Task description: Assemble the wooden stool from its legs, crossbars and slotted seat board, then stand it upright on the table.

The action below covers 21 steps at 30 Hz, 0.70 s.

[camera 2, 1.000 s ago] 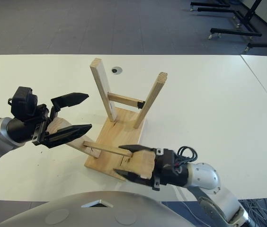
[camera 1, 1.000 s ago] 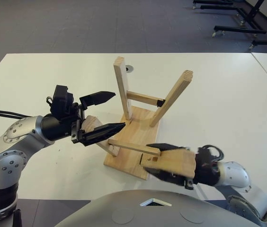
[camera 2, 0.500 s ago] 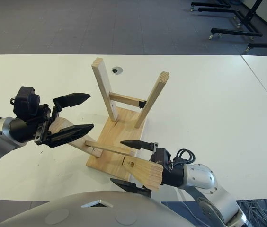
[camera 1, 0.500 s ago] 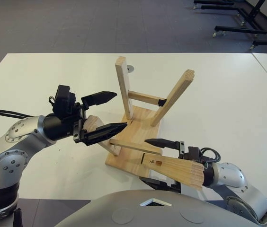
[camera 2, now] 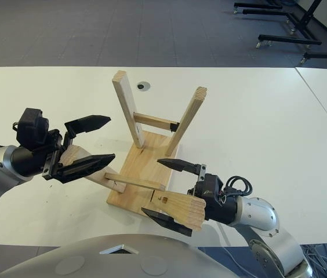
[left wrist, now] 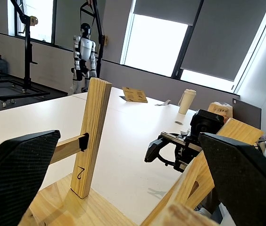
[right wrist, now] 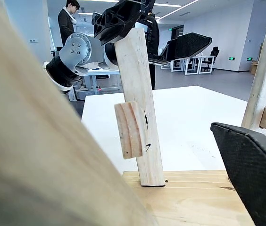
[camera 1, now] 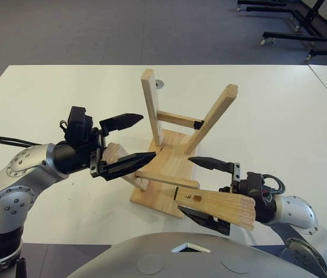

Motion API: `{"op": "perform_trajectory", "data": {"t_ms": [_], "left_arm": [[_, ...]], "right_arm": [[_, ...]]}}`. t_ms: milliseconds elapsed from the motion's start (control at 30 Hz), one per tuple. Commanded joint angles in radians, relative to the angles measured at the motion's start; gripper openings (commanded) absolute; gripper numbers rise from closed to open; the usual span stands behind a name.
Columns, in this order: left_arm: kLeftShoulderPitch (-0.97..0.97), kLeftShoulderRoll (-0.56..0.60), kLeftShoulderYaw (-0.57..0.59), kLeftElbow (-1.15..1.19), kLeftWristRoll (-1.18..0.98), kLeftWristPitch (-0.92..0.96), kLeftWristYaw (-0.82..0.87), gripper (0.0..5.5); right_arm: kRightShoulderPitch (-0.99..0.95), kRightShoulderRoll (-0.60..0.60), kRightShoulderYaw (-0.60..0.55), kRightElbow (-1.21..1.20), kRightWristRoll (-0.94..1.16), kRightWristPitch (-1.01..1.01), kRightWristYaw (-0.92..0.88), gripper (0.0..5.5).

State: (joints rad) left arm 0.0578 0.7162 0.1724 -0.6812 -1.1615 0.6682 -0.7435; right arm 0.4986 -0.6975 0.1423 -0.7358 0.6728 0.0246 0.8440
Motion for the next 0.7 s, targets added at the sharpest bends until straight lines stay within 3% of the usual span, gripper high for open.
{"op": "perform_trajectory", "data": {"t_ms": [33, 400, 700], "left_arm": [[0.010, 0.011, -0.017, 0.006, 0.035, 0.012, 0.001, 5.40], [0.002, 0.006, -0.031, 0.017, 0.053, 0.000, -0.009, 5.40], [-0.002, 0.007, -0.044, 0.019, 0.068, -0.012, -0.016, 5.40]], "right_arm": [[-0.023, -0.005, -0.051, -0.053, 0.038, 0.037, -0.018, 5.37], [-0.076, -0.009, -0.127, -0.068, 0.080, 0.102, -0.007, 5.37], [-0.150, -0.009, -0.124, -0.048, 0.089, 0.137, 0.022, 5.37]]}}
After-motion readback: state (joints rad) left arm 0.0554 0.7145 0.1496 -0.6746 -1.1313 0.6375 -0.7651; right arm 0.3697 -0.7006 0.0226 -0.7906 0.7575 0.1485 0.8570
